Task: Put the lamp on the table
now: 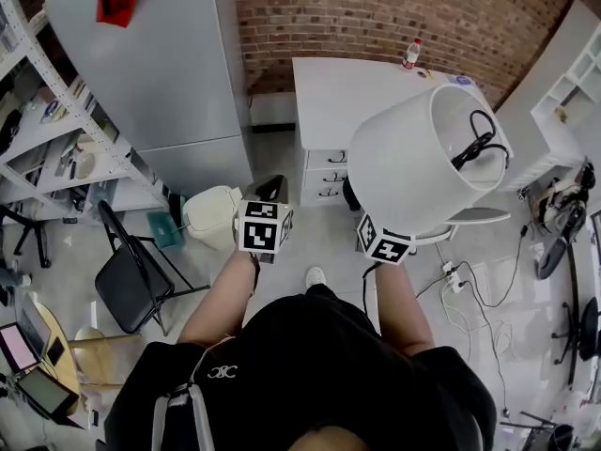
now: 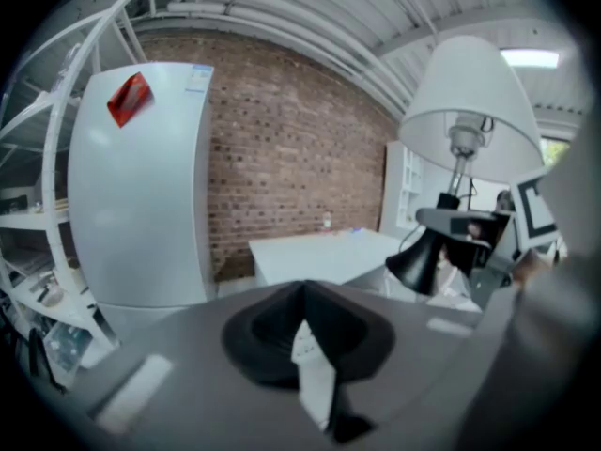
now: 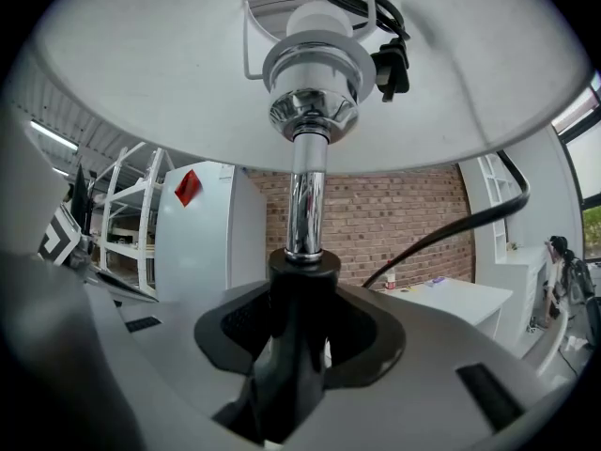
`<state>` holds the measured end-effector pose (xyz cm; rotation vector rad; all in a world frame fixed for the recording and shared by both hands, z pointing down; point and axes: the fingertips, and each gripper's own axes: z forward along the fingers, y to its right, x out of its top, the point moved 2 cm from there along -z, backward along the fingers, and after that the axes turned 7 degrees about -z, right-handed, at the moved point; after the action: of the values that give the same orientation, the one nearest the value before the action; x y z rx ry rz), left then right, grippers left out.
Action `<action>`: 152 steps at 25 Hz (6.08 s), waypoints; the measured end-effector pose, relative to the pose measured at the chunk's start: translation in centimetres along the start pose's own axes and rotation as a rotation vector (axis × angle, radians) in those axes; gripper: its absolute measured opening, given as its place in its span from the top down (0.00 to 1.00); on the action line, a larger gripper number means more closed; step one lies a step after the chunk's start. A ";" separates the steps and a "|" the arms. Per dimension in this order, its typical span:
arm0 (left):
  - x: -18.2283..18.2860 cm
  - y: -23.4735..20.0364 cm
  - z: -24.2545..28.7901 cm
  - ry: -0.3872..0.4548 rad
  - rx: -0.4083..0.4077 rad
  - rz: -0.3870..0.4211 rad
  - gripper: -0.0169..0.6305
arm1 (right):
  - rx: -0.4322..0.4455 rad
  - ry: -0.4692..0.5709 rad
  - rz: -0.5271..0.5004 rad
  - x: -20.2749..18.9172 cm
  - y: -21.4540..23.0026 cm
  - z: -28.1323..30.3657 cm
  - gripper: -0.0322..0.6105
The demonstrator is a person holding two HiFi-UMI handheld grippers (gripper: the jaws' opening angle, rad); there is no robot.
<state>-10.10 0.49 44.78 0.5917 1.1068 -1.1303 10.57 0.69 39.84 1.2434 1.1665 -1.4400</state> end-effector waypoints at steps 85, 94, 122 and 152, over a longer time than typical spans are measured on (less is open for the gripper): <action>15.2 -23.7 44.2 -0.162 0.234 -0.157 0.97 | 0.311 -0.141 -0.078 -10.4 2.4 67.6 0.75; 13.6 -25.1 45.3 -0.209 0.307 -0.180 0.97 | 0.332 -0.196 -0.087 -15.5 1.4 73.7 0.75; 12.1 -25.2 46.2 -0.273 0.305 -0.169 0.97 | 0.297 -0.260 -0.101 -22.3 -0.2 75.3 0.68; 18.3 -16.2 48.5 -0.085 0.018 -0.065 0.97 | 0.157 -0.240 -0.015 -5.6 7.9 55.0 0.95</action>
<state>-5.82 -53.44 48.98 0.5198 1.0502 -1.2122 9.71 -54.61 47.77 1.1315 0.9169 -1.6673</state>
